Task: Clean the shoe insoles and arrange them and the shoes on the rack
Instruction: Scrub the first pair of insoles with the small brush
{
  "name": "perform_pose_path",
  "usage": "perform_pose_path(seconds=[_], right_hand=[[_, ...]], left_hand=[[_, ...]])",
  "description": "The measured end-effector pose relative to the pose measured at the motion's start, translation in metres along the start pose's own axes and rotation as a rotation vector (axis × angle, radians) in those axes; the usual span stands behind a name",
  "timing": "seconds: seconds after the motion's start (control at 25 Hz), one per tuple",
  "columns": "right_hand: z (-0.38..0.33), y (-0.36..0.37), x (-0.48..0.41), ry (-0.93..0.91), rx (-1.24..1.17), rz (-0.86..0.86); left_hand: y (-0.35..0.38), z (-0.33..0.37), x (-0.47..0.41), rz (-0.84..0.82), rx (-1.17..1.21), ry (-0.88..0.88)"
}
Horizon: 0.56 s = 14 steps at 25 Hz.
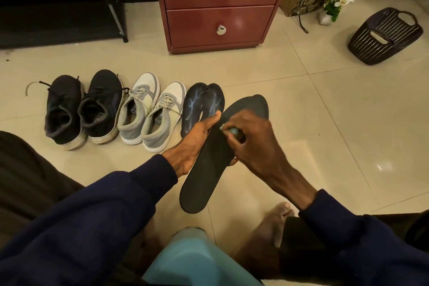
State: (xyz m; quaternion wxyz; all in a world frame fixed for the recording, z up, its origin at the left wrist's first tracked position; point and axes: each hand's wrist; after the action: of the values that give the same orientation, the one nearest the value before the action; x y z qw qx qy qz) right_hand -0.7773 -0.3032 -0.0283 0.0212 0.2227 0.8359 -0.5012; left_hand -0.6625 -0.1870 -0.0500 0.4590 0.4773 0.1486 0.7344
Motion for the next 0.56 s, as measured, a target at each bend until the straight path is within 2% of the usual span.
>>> perform_pose_path(seconds=[0.08, 0.12, 0.24, 0.36, 0.48, 0.56], right_hand=[[-0.015, 0.007, 0.010, -0.143, -0.015, -0.150], [-0.011, 0.006, 0.006, -0.147, -0.007, -0.169], [0.018, -0.004, -0.014, 0.082, 0.090, -0.005], [0.028, -0.007, -0.013, 0.222, 0.078, 0.125], [-0.004, 0.006, 0.001, 0.014, -0.075, -0.029], [-0.010, 0.010, 0.004, -0.141, -0.057, -0.160]], left_hand=[[-0.004, 0.001, -0.002, 0.077, -0.015, 0.066], [-0.005, 0.001, -0.002, 0.066, -0.016, 0.072], [0.000, 0.001, 0.003, -0.071, 0.020, -0.023], [-0.004, -0.001, -0.003, -0.092, 0.056, -0.032], [-0.006, 0.003, -0.002, -0.024, 0.116, -0.002], [-0.008, 0.001, -0.002, 0.029, 0.080, 0.030]])
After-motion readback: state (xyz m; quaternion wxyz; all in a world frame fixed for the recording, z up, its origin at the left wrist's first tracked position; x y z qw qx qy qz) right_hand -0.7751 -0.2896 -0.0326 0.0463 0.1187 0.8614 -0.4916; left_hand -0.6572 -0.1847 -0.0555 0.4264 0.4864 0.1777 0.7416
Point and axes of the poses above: each hand's wrist, its own x-axis away from the middle knuckle, its own y-axis out of the palm, z = x × y, and after that the axes turned 4 degrees about x, right-handed
